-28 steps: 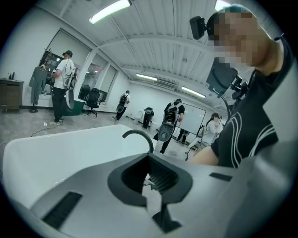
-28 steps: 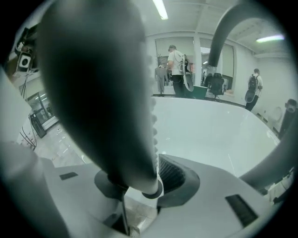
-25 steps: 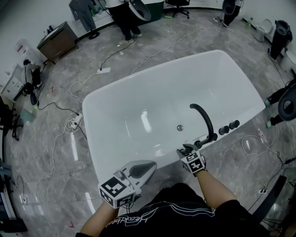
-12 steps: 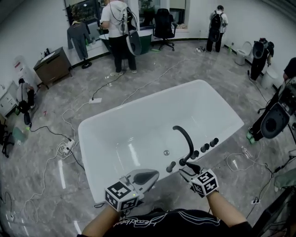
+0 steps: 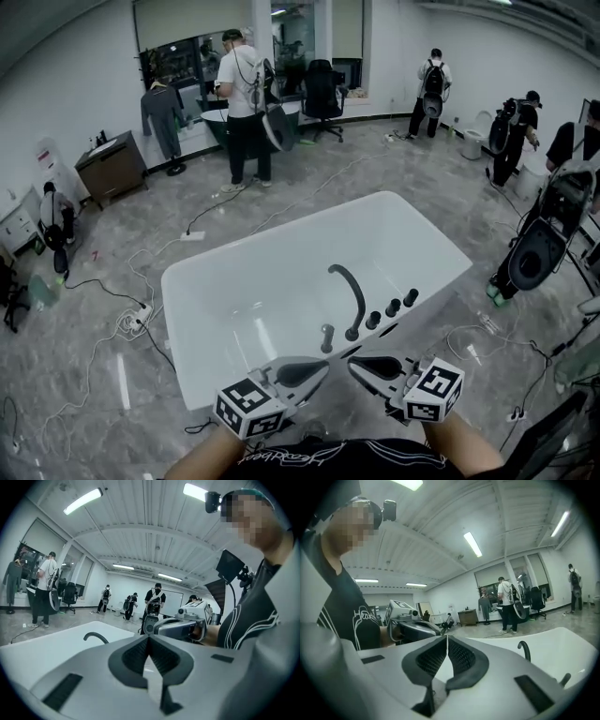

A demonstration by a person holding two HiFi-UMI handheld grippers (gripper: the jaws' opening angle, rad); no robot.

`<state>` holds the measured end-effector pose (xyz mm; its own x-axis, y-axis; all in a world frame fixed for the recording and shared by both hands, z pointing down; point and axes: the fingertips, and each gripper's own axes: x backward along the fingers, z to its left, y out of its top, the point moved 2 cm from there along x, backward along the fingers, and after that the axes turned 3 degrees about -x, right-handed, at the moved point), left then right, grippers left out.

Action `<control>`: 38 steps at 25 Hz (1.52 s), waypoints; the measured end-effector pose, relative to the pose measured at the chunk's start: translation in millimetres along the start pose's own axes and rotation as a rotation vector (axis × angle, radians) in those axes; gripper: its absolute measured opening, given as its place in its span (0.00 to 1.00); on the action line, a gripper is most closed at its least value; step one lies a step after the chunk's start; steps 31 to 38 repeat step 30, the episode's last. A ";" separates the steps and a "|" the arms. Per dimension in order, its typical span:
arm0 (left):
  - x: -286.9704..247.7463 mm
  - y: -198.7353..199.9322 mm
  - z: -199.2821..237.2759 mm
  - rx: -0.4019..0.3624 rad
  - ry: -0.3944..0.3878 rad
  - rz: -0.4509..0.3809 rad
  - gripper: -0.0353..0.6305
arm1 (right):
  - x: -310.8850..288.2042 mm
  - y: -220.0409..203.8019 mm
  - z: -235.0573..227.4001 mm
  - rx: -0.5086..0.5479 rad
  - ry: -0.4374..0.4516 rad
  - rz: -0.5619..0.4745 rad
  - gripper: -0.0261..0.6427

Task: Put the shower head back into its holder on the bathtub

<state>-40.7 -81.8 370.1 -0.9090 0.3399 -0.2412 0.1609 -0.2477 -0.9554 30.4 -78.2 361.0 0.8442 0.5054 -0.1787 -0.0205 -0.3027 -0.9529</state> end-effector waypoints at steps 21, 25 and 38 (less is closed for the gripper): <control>17.3 16.2 -67.1 -0.059 -0.004 -0.052 0.06 | 41.0 -8.2 49.5 0.002 -0.037 -0.054 0.06; 7.1 11.4 -80.8 -0.072 -0.013 -0.046 0.06 | 55.5 -12.6 48.0 -0.007 -0.047 -0.077 0.06; 5.1 12.2 -95.1 -0.073 -0.028 -0.055 0.06 | 66.9 -11.5 58.3 0.018 -0.042 -0.090 0.06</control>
